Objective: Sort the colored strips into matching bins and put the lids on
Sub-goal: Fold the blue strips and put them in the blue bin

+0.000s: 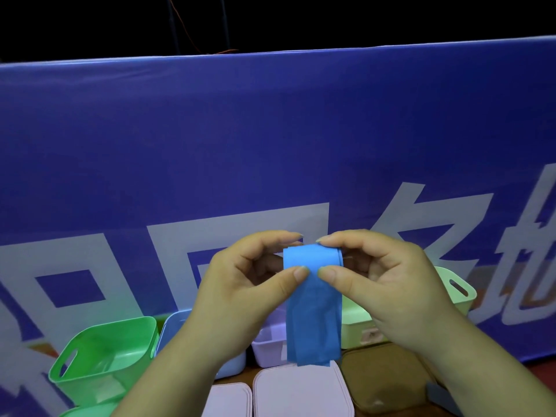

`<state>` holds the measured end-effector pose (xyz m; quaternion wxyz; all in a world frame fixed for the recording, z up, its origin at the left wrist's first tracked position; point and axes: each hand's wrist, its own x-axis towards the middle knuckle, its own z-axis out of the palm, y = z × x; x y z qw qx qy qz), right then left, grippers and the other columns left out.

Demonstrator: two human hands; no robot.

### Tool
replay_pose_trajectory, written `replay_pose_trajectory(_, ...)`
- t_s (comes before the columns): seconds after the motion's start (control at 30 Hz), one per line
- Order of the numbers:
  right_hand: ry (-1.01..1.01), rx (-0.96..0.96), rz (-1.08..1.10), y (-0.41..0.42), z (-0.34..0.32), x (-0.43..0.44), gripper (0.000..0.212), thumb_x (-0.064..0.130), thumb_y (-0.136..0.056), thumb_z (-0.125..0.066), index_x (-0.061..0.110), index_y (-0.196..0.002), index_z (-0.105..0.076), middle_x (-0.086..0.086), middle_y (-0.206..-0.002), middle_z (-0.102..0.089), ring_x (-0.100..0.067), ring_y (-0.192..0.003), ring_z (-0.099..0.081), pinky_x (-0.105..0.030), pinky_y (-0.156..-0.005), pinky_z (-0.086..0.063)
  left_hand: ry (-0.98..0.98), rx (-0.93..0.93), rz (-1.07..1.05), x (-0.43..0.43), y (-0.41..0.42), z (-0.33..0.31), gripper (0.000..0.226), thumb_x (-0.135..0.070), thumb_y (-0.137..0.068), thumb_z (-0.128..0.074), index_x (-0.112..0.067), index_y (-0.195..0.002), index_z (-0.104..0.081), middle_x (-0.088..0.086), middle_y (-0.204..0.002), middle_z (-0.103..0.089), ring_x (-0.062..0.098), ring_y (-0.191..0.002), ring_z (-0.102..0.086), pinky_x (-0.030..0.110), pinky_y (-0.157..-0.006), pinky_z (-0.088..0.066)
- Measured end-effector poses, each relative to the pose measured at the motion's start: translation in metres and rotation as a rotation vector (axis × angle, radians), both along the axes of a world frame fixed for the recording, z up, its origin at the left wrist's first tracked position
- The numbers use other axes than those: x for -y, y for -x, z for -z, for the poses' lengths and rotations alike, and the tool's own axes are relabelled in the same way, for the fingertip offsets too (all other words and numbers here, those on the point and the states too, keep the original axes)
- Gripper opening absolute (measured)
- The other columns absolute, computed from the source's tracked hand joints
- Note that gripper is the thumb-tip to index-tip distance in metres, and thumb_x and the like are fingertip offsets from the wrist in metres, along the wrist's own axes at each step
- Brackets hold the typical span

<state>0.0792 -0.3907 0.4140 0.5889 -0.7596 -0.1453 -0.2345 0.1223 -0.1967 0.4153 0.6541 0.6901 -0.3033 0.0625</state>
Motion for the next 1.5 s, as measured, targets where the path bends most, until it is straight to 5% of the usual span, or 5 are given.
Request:
replay_pose_trajectory(0.17,-0.07,-0.017,-0.004,-0.0015,-0.0016,-0.0004,0.031,0.033,-0.068,-0.072,0.027,-0.099,-0.073,0.008,-0.093,-0.075,-0.013,-0.088,-0.072,-0.019,-0.075,-0.056,-0.061,0.109,-0.026,0.0001,-0.0002,0.002,0.038,-0.03,-0.075,-0.076,-0.034,-0.112,-0.069,-0.002,-0.11,-0.073,0.029,-0.098,-0.068,0.038,-0.083,-0.059)
replay_pose_trajectory(0.6,-0.07,-0.1,-0.036,-0.0023,-0.0056,0.0024,0.034,0.037,-0.069,-0.07,0.023,-0.1,-0.073,0.006,-0.091,-0.075,-0.01,-0.085,-0.071,-0.018,-0.07,-0.055,-0.056,0.11,-0.032,0.0015,-0.0021,0.0037,0.034,-0.034,-0.073,-0.076,-0.033,-0.107,-0.071,0.002,-0.1,-0.074,0.03,-0.092,-0.068,0.05,-0.08,-0.059)
replay_pose_trajectory(0.9,-0.01,-0.065,-0.072,-0.0003,-0.0054,0.0025,0.041,0.03,-0.068,-0.075,0.029,-0.109,-0.069,0.011,-0.104,-0.071,-0.012,-0.098,-0.07,-0.021,-0.076,-0.057,0.051,0.0,0.016,0.004,-0.0019,0.0014,0.03,-0.016,-0.073,-0.077,-0.027,-0.101,-0.074,0.005,-0.099,-0.075,0.025,-0.091,-0.071,0.026,-0.074,-0.058)
replay_pose_trajectory(1.1,0.04,-0.03,-0.053,-0.0008,-0.0038,0.0044,0.038,0.03,-0.071,-0.076,0.034,-0.108,-0.069,0.013,-0.106,-0.07,-0.015,-0.101,-0.069,-0.028,-0.078,-0.06,0.058,-0.028,0.002,0.0042,-0.001,-0.0009,0.026,-0.022,-0.072,-0.074,-0.026,-0.097,-0.074,0.002,-0.096,-0.075,0.019,-0.084,-0.071,0.02,-0.064,-0.055)
replay_pose_trajectory(1.5,0.002,-0.028,-0.059,-0.0008,0.0002,0.0043,0.034,0.029,-0.072,-0.074,0.031,-0.105,-0.07,0.012,-0.101,-0.072,-0.014,-0.098,-0.07,-0.026,-0.077,-0.06,-0.01,0.0,0.015,0.0022,-0.003,0.0018,0.025,-0.027,-0.08,-0.078,-0.028,-0.104,-0.073,0.001,-0.101,-0.074,0.024,-0.094,-0.07,0.025,-0.072,-0.057)
